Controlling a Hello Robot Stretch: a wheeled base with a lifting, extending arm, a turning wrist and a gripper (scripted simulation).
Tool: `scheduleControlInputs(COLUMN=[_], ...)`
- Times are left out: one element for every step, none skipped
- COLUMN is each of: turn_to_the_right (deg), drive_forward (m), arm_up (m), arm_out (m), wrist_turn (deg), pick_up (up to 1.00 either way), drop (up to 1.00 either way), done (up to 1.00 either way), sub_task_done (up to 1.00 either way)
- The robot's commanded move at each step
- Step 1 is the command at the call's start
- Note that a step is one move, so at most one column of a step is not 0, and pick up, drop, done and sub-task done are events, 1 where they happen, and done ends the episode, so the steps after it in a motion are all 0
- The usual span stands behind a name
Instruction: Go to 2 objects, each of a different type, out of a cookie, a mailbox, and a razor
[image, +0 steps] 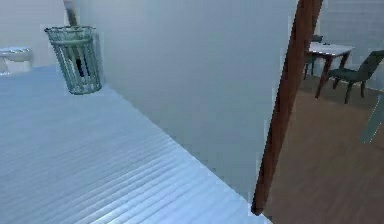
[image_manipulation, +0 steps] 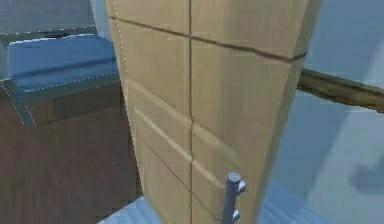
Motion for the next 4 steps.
scheduleControlInputs(turn_to_the_right=[-45.0, -36.0, 0.0, 45.0], drive_forward=[0.0, 0.0, 0.2, 0.0], arm_up=[0.0, 0.0, 0.0, 0.0], arm_out=[0.0, 0.0, 0.0, 0.0], wrist_turn=[0.0, 0.0, 0.0, 0.0], pick_up=[0.0, 0.0, 0.0, 0.0], drop=[0.0, 0.0, 0.0, 0.0], done=[0.0, 0.0, 0.0, 0.0], sub_task_done=[0.0, 0.0, 0.0, 0.0])
